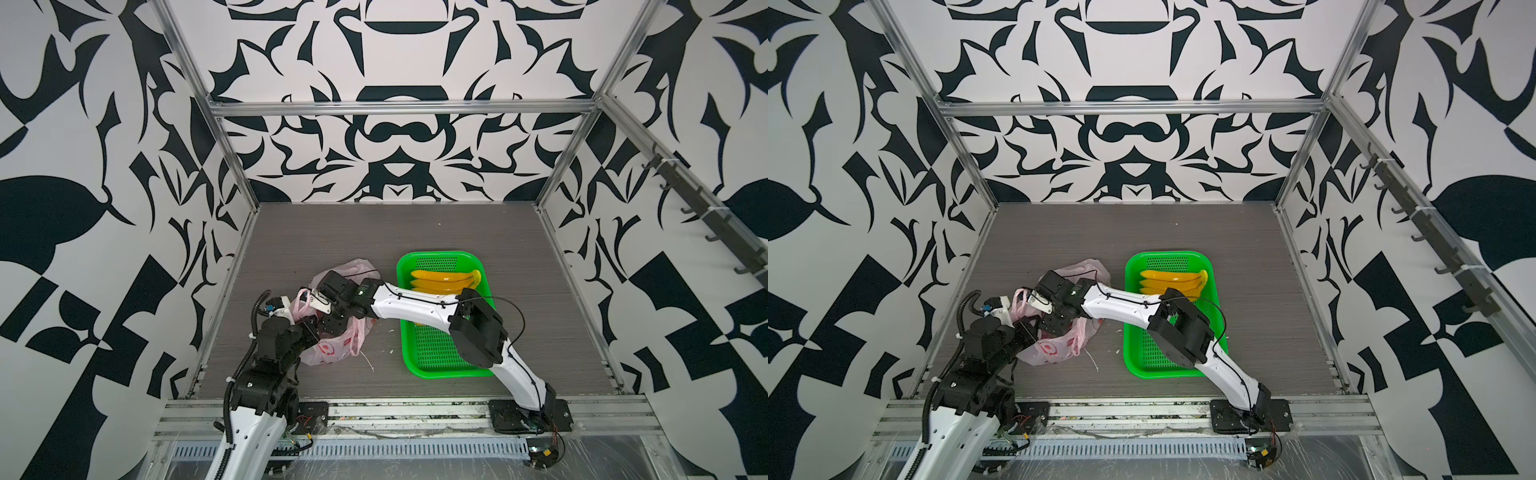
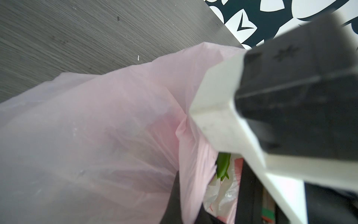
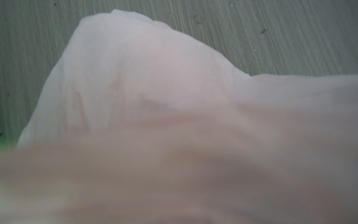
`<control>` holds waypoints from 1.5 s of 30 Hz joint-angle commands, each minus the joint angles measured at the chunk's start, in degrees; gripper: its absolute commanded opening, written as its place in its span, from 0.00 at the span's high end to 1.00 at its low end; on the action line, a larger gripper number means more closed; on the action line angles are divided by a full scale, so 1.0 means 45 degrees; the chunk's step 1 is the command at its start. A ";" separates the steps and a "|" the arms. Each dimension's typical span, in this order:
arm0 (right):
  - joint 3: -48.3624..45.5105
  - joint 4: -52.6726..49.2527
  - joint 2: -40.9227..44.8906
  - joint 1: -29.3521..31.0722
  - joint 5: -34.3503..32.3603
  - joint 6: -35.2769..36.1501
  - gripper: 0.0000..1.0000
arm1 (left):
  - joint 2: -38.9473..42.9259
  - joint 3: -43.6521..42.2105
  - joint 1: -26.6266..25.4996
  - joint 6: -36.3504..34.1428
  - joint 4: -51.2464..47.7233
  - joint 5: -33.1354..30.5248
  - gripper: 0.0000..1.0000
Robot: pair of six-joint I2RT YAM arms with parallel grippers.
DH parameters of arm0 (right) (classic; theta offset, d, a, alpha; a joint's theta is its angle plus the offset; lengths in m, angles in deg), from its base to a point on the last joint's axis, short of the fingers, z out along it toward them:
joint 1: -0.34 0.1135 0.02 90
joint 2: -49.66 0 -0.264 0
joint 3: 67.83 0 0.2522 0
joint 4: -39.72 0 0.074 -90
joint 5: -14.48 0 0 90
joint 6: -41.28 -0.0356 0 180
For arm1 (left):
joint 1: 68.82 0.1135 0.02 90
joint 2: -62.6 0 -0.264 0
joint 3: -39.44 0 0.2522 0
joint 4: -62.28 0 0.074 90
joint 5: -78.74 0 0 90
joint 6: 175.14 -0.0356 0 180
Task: Untie the knot of the plastic bag and take out the fruit
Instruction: 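Work the right gripper deeper around the red dragon fruit inside the bag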
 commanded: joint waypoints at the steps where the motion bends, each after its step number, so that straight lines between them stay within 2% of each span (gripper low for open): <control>1: -0.0402 0.0250 0.1018 -0.0161 -0.0006 -0.0907 0.30 | -0.0091 0.0224 0.0010 -0.0179 0.0241 -0.0099 1.00; 20: -0.1002 0.1036 0.1967 -0.0277 -0.0221 -0.3241 0.42 | -0.0292 0.0264 0.0005 -0.0510 0.0515 0.0038 1.00; 32: -0.1150 0.1321 0.2141 -0.0472 -0.0424 -0.4167 0.44 | -0.0188 0.0191 0.0017 -0.0494 0.0562 -0.0036 1.00; 38: -0.1509 0.1836 0.2566 -0.0658 0.0007 -0.4900 0.45 | -0.0585 0.0226 -0.0006 -0.0493 0.1008 -0.0177 1.00; 45: -0.1622 0.1829 0.2994 -0.0640 0.0123 -0.4969 0.46 | -0.1168 0.0566 -0.0008 -0.0686 0.1663 -0.0460 1.00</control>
